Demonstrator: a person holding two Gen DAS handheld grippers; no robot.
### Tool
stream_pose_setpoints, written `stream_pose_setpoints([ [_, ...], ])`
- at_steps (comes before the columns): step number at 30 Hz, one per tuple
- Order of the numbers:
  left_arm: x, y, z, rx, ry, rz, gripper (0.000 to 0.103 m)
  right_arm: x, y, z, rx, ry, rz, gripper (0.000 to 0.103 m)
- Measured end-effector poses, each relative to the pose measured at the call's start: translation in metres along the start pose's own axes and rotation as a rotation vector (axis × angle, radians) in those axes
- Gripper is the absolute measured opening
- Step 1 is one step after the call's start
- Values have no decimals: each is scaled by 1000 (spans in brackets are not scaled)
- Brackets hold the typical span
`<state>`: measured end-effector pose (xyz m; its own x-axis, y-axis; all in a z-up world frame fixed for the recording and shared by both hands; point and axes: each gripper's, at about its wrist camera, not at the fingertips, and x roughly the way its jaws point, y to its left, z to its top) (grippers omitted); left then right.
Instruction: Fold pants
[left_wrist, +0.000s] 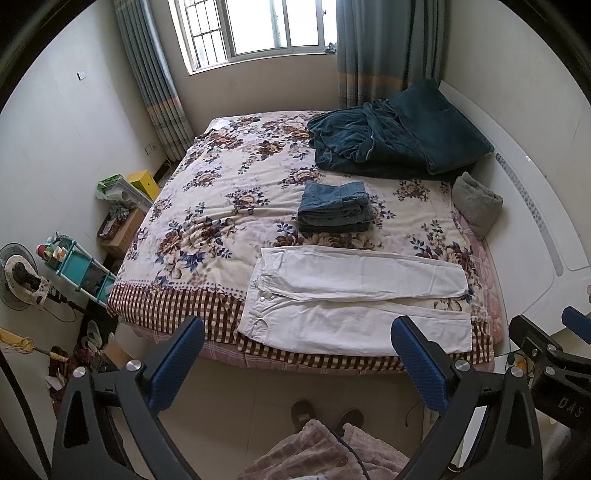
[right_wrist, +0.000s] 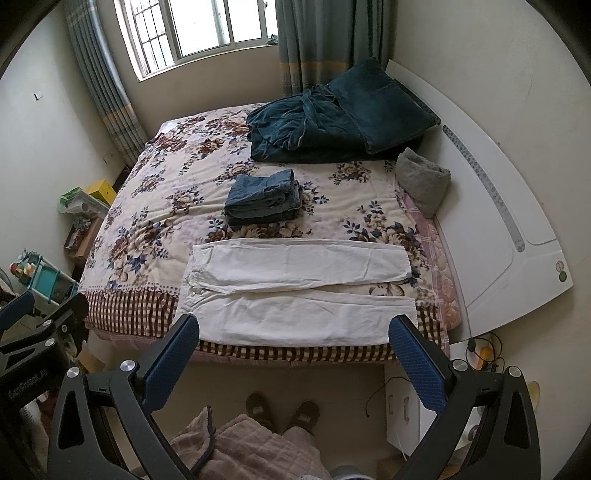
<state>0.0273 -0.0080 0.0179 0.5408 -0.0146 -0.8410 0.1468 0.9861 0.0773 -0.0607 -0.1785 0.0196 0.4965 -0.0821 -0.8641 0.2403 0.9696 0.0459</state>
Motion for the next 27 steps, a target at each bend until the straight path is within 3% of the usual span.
stream_pose_setpoints([
  [18, 5, 5, 1, -24, -17, 16, 103, 1, 3, 0, 3, -4, 6, 103],
  [27, 77, -18, 7, -71, 19, 112, 103, 80, -17, 20, 28, 55, -42, 103],
])
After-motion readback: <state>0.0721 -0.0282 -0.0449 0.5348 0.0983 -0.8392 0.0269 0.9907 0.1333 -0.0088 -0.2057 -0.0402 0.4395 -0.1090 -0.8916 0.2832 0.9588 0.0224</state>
